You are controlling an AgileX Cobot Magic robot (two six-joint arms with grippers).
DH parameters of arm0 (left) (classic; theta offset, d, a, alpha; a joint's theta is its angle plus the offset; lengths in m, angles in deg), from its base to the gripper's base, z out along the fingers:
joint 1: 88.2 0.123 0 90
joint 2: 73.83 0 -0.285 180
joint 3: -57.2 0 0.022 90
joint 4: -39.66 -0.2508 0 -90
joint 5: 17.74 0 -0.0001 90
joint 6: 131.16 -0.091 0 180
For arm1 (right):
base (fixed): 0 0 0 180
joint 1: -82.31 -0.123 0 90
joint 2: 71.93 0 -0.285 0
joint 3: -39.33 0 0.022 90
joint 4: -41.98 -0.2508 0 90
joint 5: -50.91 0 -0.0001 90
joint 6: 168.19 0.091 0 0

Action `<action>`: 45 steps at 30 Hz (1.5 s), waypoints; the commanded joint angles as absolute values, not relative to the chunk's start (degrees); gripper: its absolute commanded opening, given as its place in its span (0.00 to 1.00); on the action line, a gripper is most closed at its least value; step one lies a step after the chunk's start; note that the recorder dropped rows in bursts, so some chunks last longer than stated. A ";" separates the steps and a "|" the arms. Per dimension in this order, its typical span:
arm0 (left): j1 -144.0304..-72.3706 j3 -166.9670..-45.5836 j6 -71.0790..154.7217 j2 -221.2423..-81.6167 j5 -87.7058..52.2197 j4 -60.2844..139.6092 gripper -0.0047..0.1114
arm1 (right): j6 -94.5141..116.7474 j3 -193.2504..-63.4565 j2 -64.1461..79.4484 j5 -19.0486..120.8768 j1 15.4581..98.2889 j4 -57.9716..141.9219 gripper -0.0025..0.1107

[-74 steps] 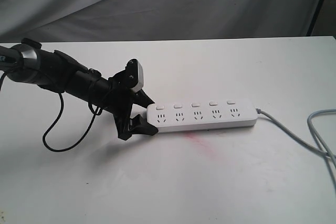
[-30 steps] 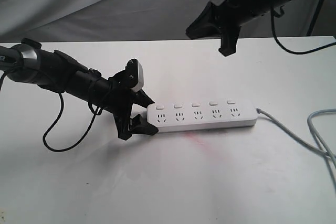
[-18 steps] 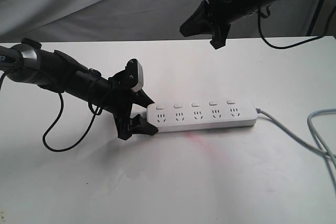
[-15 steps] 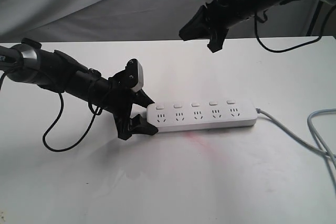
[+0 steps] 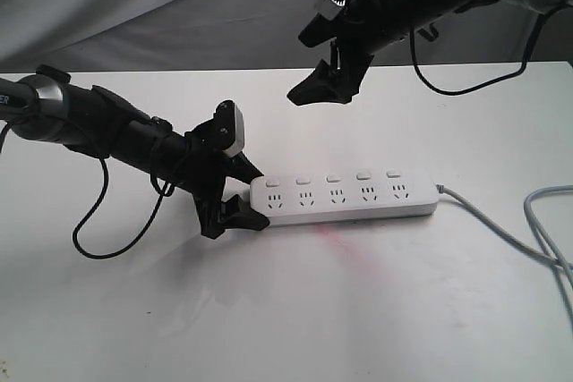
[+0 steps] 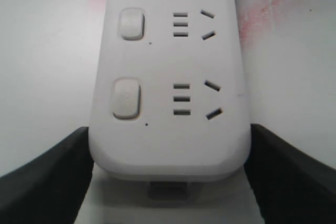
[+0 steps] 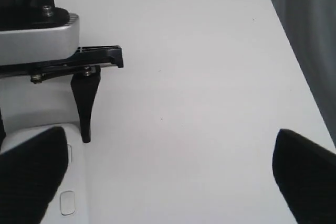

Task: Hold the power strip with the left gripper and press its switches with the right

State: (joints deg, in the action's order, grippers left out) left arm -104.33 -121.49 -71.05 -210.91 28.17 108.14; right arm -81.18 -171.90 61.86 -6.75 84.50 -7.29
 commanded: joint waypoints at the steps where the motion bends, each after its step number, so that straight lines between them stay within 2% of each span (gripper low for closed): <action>1: -104.37 -121.71 -71.16 -211.23 24.48 106.81 0.04 | -79.54 -172.26 61.53 -5.40 84.06 -7.38 0.88; 24: -104.37 -121.71 -71.16 -211.23 24.48 106.81 0.04 | -88.02 -172.15 73.96 -5.62 82.28 -14.04 0.88; 31: -104.37 -121.71 -71.16 -211.23 24.48 106.81 0.04 | -89.36 -172.15 75.33 -2.78 79.48 -13.82 0.88; 45: -104.37 -121.71 -71.16 -211.23 24.48 106.81 0.04 | -87.83 -172.15 75.42 -2.07 79.48 -9.00 0.88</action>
